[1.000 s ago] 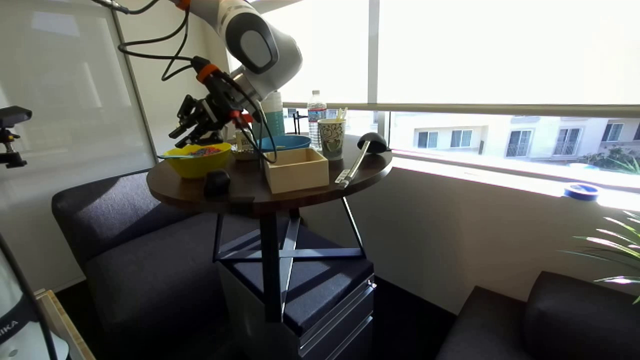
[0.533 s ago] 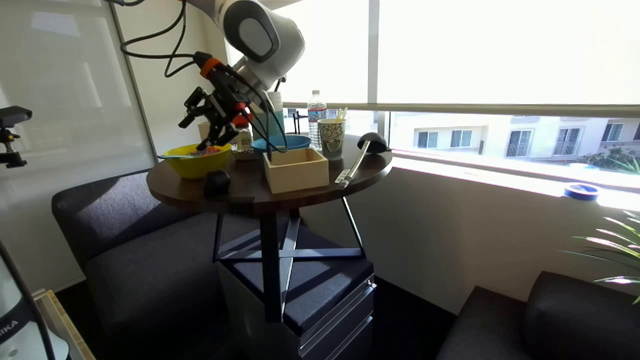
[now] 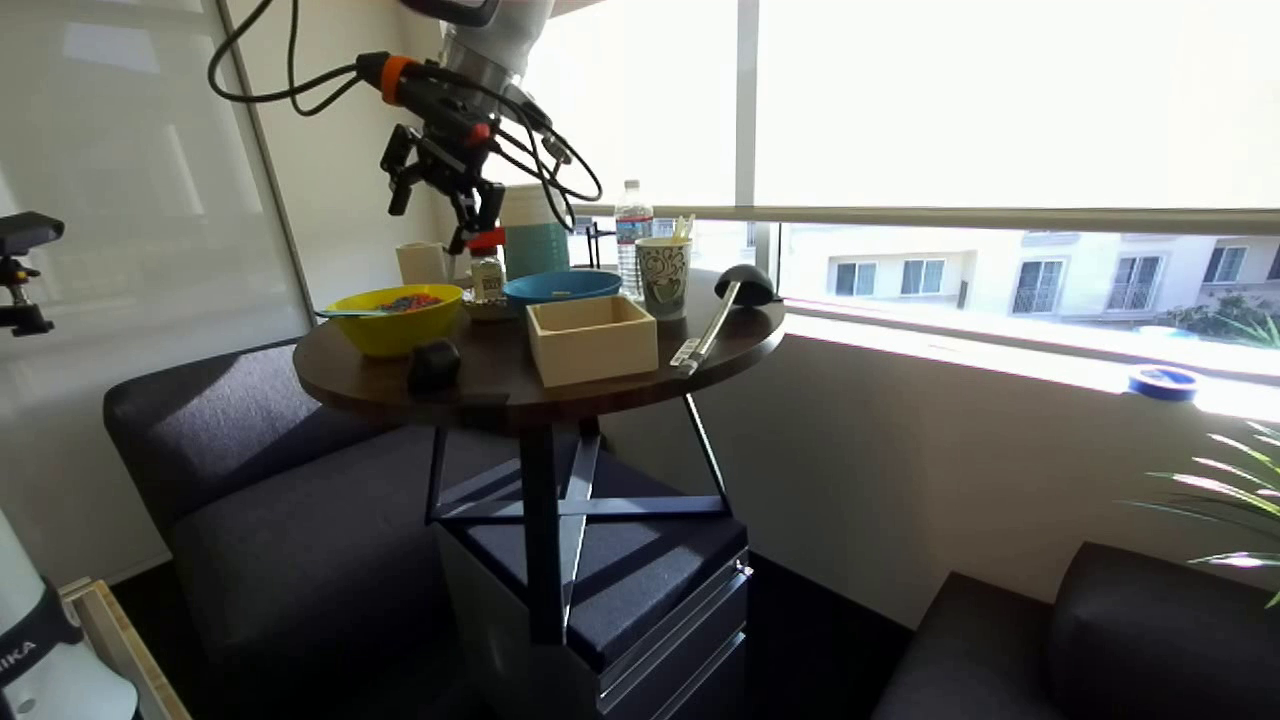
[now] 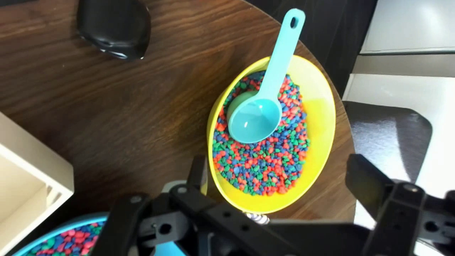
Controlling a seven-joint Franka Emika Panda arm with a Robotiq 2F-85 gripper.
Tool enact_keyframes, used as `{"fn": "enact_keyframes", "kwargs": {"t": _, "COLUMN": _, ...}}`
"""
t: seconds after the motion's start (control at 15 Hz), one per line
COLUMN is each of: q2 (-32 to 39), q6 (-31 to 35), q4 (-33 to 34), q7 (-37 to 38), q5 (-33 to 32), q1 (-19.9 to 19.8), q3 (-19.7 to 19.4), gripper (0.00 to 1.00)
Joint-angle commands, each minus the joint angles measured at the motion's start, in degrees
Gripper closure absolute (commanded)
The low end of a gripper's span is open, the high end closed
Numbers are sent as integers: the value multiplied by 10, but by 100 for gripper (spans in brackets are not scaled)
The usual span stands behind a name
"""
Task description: Use the measuring spoon to place contents from the yellow bowl into the blue bowl.
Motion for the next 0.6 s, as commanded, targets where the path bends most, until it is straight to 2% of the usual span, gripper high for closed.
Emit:
{"fn": "enact_keyframes", "kwargs": {"t": 0.0, "q2": -55, "q6": 59, "q4": -48, "q7": 18, "q5": -31, "q1": 9, "q3": 11, "gripper": 0}}
{"fn": "enact_keyframes", "kwargs": {"t": 0.07, "q2": -62, "q6": 69, "q4": -54, "q7": 17, "q5": -37, "q1": 11, "q3": 11, "gripper": 0}}
{"fn": "enact_keyframes", "kwargs": {"t": 0.13, "q2": -30, "q6": 38, "q4": -20, "q7": 4, "q5": -21, "q1": 10, "q3": 1, "gripper": 0}}
{"fn": "enact_keyframes", "kwargs": {"t": 0.53, "q2": -45, "q6": 54, "q4": -36, "q7": 6, "q5": -27, "q1": 13, "q3": 2, "gripper": 0}}
